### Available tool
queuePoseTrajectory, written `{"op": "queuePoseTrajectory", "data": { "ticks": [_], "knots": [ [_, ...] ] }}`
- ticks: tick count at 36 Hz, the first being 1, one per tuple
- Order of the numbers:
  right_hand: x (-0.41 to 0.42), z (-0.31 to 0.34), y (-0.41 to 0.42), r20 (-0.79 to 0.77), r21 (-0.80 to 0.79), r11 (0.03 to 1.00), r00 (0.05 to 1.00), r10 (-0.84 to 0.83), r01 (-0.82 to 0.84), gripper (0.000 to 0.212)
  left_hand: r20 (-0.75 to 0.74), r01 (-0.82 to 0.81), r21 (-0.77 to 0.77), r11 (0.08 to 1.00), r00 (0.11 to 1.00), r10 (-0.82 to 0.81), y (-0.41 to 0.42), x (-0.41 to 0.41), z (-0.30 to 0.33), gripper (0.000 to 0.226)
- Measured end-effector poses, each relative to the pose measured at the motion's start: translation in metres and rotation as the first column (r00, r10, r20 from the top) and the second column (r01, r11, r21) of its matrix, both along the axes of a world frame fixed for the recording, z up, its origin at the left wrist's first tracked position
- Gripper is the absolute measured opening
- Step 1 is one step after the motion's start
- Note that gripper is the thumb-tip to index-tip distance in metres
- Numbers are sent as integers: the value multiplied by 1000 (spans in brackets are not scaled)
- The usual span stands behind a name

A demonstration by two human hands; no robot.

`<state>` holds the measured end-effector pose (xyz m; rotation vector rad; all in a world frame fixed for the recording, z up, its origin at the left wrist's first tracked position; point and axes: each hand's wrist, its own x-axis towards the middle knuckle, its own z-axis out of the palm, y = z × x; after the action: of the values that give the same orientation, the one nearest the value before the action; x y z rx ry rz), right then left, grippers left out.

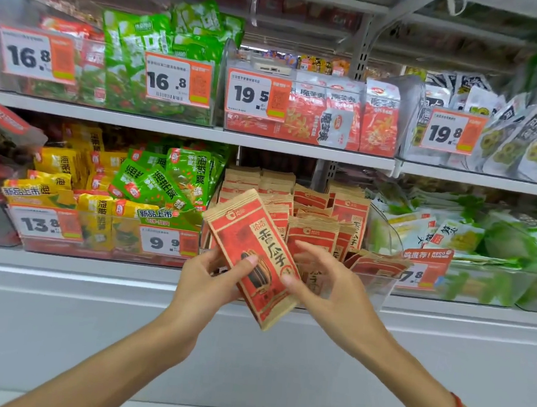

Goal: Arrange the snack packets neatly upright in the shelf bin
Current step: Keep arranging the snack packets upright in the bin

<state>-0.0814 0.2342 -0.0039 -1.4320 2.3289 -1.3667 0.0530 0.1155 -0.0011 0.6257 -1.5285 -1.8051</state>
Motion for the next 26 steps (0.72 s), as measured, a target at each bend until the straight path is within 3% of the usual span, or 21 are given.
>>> {"op": "queuePoseTrajectory", "data": {
  "ticks": [3,7,8,10,12,14,17,22,26],
  "knots": [
    [18,-4,-1,-180,95,993,980,83,-67,87,-51,-85,23,996,995,86,3,-3,1,10],
    [21,-7,-8,-295,78,996,954,58,-37,85,-49,-43,49,998,998,45,4,-3,3,18],
    [18,-5,-9,-246,65,998,968,44,-29,81,-45,-1,44,999,999,3,3,-2,4,23],
    [12,1,-6,-2,32,997,998,66,-66,74,-22,89,13,996,996,-89,-3,0,6,35],
    [7,7,-2,295,-10,987,943,155,-159,69,0,150,1,989,989,-150,-11,1,7,45],
    [3,10,1,424,-27,972,878,221,-232,70,27,201,0,980,979,-201,-19,2,6,63],
    [4,13,4,474,-15,947,832,289,-321,61,35,314,5,949,949,-314,-25,3,4,76],
    [7,13,6,435,82,919,844,315,-385,61,46,354,-107,929,935,-351,-25,3,4,64],
    [10,20,4,363,-66,963,893,267,-261,48,146,368,-203,907,928,-344,-21,1,-1,68]
  ]
}}
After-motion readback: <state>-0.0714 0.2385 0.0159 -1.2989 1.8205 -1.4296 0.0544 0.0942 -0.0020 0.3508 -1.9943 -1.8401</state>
